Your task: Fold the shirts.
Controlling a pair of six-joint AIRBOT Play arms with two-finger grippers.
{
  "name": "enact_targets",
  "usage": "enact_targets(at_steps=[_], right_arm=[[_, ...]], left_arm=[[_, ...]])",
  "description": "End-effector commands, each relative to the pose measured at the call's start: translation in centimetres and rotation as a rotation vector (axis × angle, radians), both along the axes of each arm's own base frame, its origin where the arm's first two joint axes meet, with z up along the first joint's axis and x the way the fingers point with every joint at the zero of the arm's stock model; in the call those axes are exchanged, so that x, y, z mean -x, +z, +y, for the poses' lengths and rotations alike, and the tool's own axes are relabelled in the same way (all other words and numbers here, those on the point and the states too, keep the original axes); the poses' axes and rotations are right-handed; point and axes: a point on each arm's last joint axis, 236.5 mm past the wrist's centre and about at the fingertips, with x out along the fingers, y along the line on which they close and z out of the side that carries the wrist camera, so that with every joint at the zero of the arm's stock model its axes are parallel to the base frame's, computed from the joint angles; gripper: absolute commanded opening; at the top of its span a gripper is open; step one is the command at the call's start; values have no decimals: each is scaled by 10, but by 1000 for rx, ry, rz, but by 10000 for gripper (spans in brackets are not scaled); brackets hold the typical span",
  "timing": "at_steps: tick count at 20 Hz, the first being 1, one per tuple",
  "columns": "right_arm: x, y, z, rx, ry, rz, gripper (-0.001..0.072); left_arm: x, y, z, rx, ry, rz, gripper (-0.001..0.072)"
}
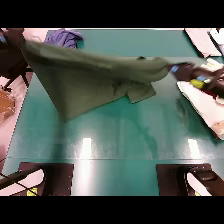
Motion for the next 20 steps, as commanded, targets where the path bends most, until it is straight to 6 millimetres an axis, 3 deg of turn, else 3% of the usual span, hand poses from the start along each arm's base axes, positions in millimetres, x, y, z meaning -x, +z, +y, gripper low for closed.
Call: enact_targets(at_steps=[1, 4, 5, 7, 9, 14, 18, 20], right_arm=[[32, 93, -17, 40, -36, -226, 30], [71, 170, -31, 119, -93, -417, 30], [82, 187, -35, 140, -114, -445, 29], [99, 208, -43, 203, -148, -462, 29], [113, 223, -44, 275, -148, -469, 30], [152, 245, -51, 423, -237, -450, 29], [168, 261, -71, 438, -401, -424, 30], [147, 245, -79, 379, -378, -340, 30]], left_arm=[[25, 81, -26, -20, -77, -109, 21], [74, 168, -61, -21, -201, -256, 22], [97, 192, -71, -33, -239, -286, 21], [144, 218, -93, -30, -312, -323, 21], [187, 228, -111, -25, -370, -345, 21], [288, 249, -124, -105, -383, -433, 21], [325, 272, -112, -155, -297, -546, 21], [314, 261, -107, -152, -286, -499, 21]])
